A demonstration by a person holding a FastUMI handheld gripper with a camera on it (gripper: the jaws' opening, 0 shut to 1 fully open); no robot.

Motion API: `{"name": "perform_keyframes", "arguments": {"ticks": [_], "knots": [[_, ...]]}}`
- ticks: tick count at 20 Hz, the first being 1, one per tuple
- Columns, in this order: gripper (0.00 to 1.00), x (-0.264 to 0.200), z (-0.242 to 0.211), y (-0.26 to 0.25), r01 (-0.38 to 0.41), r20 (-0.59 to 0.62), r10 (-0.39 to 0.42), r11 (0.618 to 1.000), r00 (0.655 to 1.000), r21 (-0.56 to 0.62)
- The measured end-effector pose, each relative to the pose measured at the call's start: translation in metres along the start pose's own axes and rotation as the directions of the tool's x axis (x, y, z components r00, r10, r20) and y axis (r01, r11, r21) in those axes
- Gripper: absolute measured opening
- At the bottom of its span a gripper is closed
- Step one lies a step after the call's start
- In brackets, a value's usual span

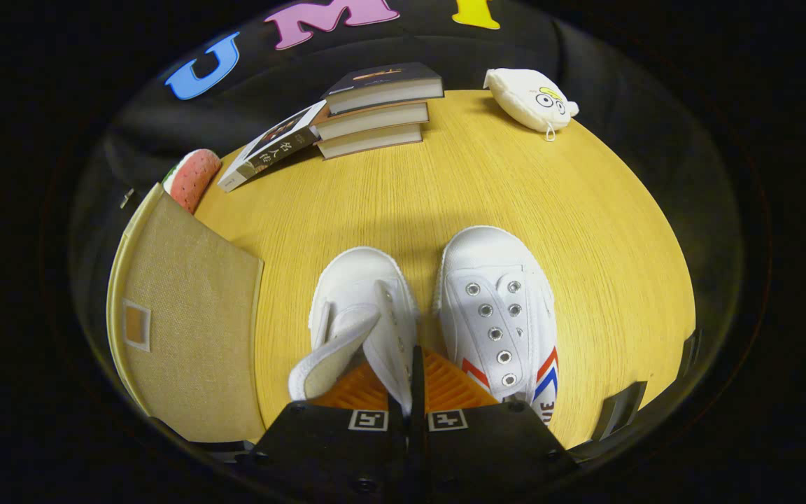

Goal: Open the storage box then place both shoes into the box .Put the left shoe in first, then the right shoe, with the right side of both shoes facing outward in a uniform manner.

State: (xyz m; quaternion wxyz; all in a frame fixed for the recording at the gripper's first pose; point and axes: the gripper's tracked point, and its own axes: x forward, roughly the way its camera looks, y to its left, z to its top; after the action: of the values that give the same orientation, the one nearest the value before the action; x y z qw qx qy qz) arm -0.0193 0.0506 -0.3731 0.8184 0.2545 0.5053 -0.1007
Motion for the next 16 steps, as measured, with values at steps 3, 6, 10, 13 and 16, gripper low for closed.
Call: {"name": "perform_keyframes", "arguments": {"ticks": [3, 6, 10, 13, 16], "knots": [[0.06, -0.025, 0.011, 0.010, -0.050, 0.013, 0.049, 0.997, 0.999, 0.054], [0.06, -0.056, 0.028, 0.028, -0.094, 0.026, 0.092, 0.992, 0.995, 0.090], [0.06, -0.103, 0.057, 0.069, -0.140, 0.036, 0.137, 0.985, 0.990, 0.102], [0.06, -0.128, 0.072, 0.117, -0.179, 0.014, 0.179, 0.977, 0.984, 0.111], [0.06, -0.140, 0.072, 0.171, -0.229, -0.035, 0.238, 0.959, 0.971, 0.166]]}}
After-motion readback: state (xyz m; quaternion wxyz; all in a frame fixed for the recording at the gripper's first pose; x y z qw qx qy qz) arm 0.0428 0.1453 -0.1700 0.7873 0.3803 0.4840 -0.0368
